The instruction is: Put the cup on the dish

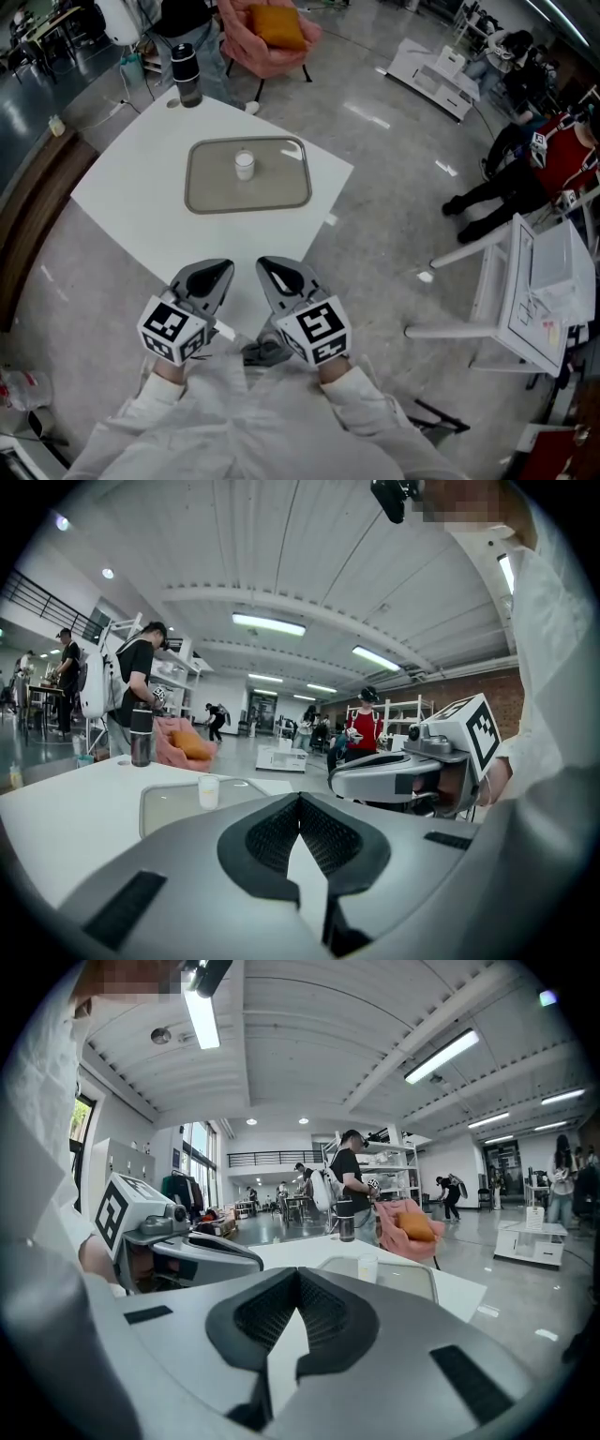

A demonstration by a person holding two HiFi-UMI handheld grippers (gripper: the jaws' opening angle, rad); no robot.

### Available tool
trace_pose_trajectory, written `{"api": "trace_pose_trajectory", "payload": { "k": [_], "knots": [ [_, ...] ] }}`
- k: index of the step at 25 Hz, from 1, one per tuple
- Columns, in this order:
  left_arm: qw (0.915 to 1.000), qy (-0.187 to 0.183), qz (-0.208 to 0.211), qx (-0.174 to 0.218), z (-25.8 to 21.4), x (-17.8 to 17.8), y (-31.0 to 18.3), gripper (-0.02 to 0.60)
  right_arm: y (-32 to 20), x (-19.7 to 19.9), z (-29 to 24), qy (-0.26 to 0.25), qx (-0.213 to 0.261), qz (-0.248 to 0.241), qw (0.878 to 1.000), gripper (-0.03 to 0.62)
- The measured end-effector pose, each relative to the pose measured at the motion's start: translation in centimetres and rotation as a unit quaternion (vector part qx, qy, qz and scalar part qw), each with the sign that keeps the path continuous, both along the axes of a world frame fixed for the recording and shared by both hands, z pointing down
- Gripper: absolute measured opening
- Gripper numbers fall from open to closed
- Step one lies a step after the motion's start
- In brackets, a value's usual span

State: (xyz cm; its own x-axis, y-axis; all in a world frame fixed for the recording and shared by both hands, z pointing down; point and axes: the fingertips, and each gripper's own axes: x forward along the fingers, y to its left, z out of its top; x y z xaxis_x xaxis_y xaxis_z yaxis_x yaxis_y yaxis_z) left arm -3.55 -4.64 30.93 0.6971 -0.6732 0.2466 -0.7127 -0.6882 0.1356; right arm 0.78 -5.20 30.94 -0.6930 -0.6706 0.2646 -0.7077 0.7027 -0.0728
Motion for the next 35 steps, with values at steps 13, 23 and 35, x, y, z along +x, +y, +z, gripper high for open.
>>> {"api": "trace_pose_trajectory", "payload": {
  "k": [13,23,35],
  "knots": [
    [0.9999,-0.013,0.007,-0.003,0.7,0.4,0.1,0.008,0.4,-0.8,0.1,0.015,0.000,-0.021,1.000,0.012],
    [0.9999,-0.016,-0.004,-0.001,0.7,0.4,-0.2,0.008,0.5,0.1,0.1,0.022,0.002,-0.024,0.999,0.012],
    [0.9998,-0.017,-0.004,-0.007,0.8,1.1,0.2,0.008,0.0,1.7,-0.6,0.024,0.009,-0.011,1.000,0.012]
  ]
}}
